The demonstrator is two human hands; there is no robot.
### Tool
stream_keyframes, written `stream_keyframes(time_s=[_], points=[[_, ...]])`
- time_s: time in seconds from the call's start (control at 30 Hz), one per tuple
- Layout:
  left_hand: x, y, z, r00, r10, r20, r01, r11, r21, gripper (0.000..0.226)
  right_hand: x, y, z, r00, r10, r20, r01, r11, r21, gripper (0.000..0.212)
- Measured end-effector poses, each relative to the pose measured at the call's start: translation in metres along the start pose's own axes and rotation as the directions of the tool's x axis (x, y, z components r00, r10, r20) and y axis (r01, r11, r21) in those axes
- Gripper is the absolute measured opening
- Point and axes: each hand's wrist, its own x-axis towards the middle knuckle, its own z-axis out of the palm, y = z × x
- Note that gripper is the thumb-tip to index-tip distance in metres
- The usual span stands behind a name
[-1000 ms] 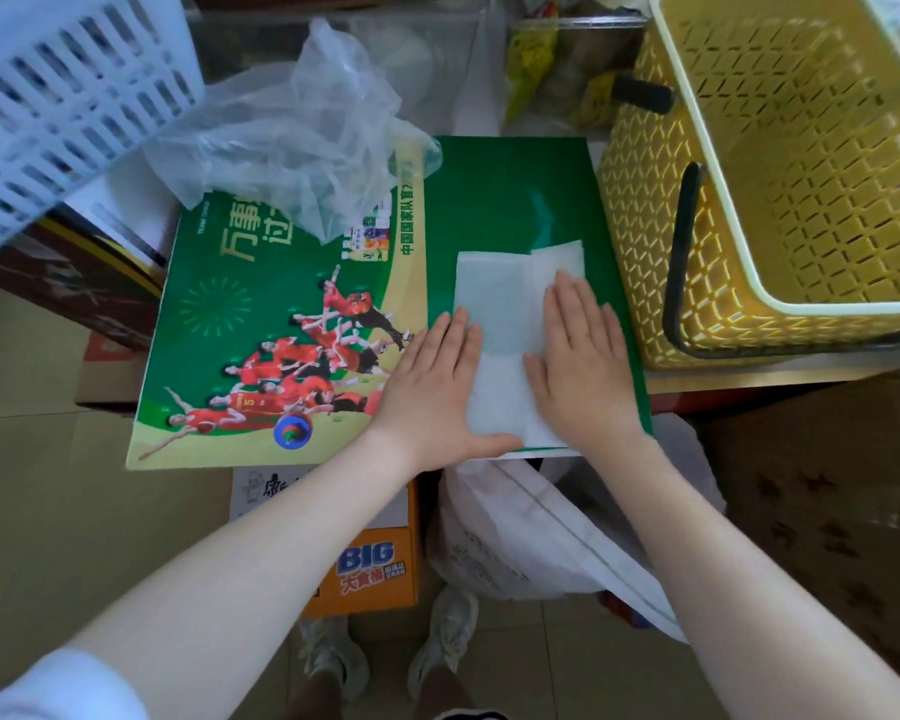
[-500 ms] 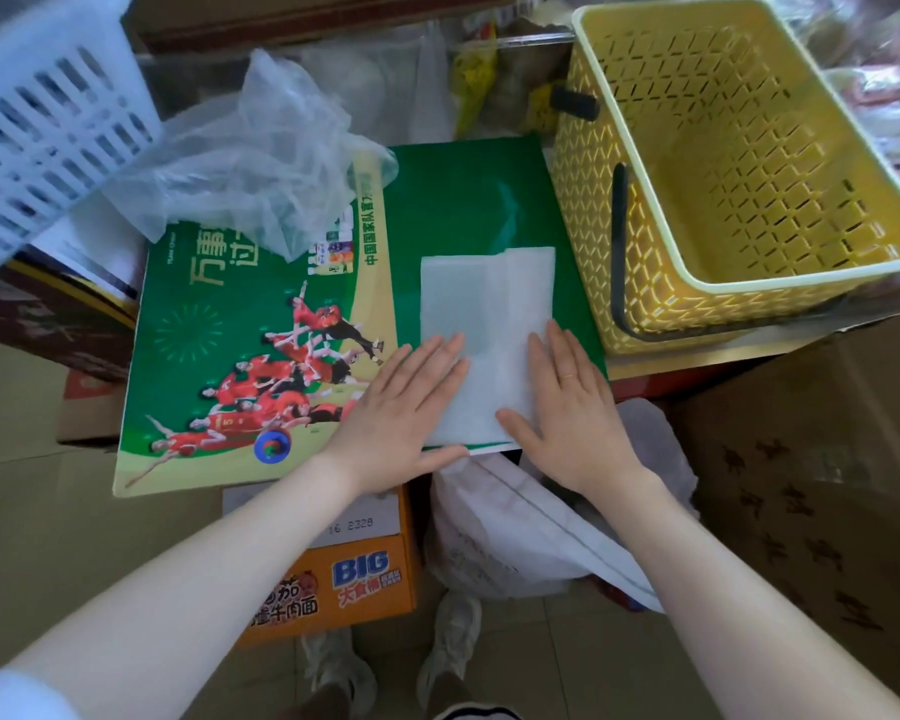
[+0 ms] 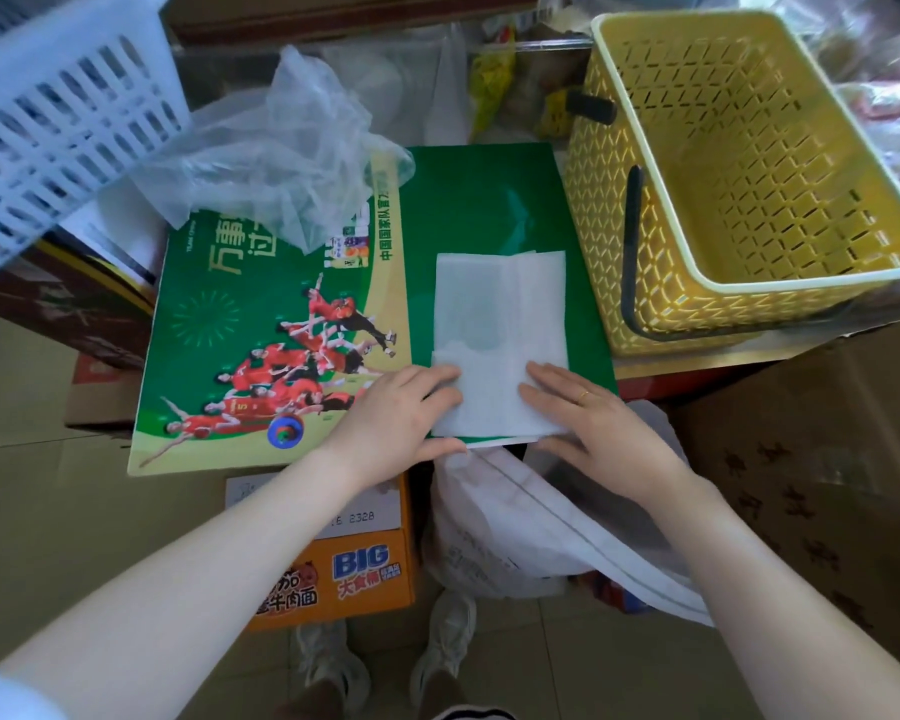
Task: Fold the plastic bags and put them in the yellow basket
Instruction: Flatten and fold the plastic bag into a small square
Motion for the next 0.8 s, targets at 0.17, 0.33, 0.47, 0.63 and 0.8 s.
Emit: stream_keyframes(time_s=[0.17, 0.33, 0.47, 0.63, 0.8], points=[[0.004, -0.002, -0.003, 1.0, -0.01, -0.004, 0.01, 0.999, -0.037, 0.055, 0.003, 0.0, -0.01, 0.999, -0.018, -0.035, 0.016, 0.999, -0.041, 0.043], [0.005, -0.002, -0.004, 0.999, -0.032, -0.013, 0.032, 0.998, -0.06, 0.053, -0.002, -0.011, 0.0, 0.984, -0.142, -0.104, 0.102, 0.941, -0.324, 0.009], [0.002, -0.002, -0.004, 0.999, -0.036, -0.002, 0.036, 0.998, -0.042, 0.052, -0.004, -0.008, -0.002, 0.992, -0.093, -0.087, 0.079, 0.984, -0.157, 0.016], [0.004, -0.004, -0.004, 0.999, 0.007, -0.039, -0.009, 0.998, -0.07, 0.038, -0.005, -0.012, -0.015, 0.983, 0.143, -0.113, -0.115, 0.969, 0.221, 0.011], [0.0, -0.004, -0.003, 0.977, -0.125, -0.173, 0.072, 0.955, -0.288, 0.032, -0.004, -0.015, -0.023, 0.972, 0.233, 0.028, -0.234, 0.949, 0.211, 0.051]])
